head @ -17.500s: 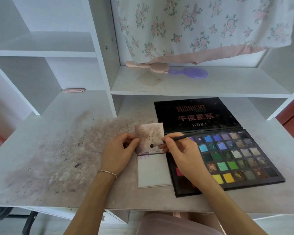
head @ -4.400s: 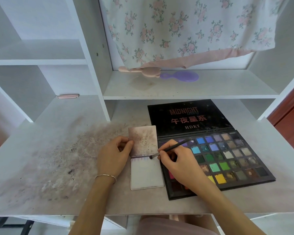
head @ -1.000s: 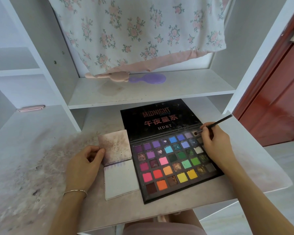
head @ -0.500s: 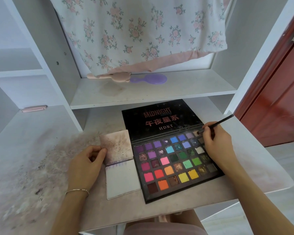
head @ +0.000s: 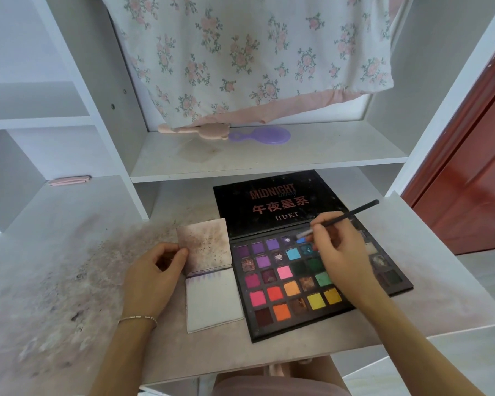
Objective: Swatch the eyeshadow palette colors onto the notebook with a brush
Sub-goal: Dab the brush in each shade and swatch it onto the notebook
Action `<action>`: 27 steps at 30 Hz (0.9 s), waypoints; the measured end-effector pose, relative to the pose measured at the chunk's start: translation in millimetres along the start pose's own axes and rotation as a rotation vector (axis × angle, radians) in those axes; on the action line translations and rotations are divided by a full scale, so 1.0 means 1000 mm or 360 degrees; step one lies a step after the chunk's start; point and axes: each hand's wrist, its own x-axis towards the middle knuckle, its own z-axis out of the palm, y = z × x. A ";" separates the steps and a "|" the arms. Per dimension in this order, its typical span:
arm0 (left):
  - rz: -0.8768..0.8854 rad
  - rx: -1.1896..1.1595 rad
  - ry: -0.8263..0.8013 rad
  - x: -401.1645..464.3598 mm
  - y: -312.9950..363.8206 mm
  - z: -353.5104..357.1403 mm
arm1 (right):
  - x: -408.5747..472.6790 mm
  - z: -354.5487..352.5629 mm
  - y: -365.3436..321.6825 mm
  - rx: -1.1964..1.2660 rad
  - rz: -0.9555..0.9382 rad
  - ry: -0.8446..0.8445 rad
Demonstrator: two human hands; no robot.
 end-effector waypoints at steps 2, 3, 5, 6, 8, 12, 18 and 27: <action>0.0001 -0.0013 0.0000 0.000 0.000 0.000 | -0.006 0.017 -0.009 0.0069 -0.0071 -0.0082; -0.0001 -0.0020 0.0004 0.000 0.000 0.000 | -0.009 0.026 -0.012 0.0100 -0.0078 -0.0131; -0.0004 -0.0022 0.0009 0.000 0.000 0.000 | -0.015 0.042 -0.016 0.0106 -0.0060 -0.0256; -0.0004 -0.0020 0.0007 0.000 0.000 -0.001 | -0.017 0.049 -0.016 0.0076 -0.0052 -0.0317; 0.0004 -0.0028 -0.0008 0.000 0.000 -0.001 | -0.020 0.059 -0.017 0.0014 -0.0041 -0.0407; 0.0000 -0.0053 -0.0008 0.000 0.001 -0.002 | -0.017 0.067 -0.015 -0.0070 0.0004 -0.0461; -0.0041 -0.0035 0.0005 0.001 0.003 -0.001 | -0.017 0.069 -0.011 -0.0126 0.0033 -0.0521; -0.0057 0.0024 -0.0015 0.002 0.000 0.001 | -0.017 0.070 -0.008 -0.0198 0.0027 -0.0594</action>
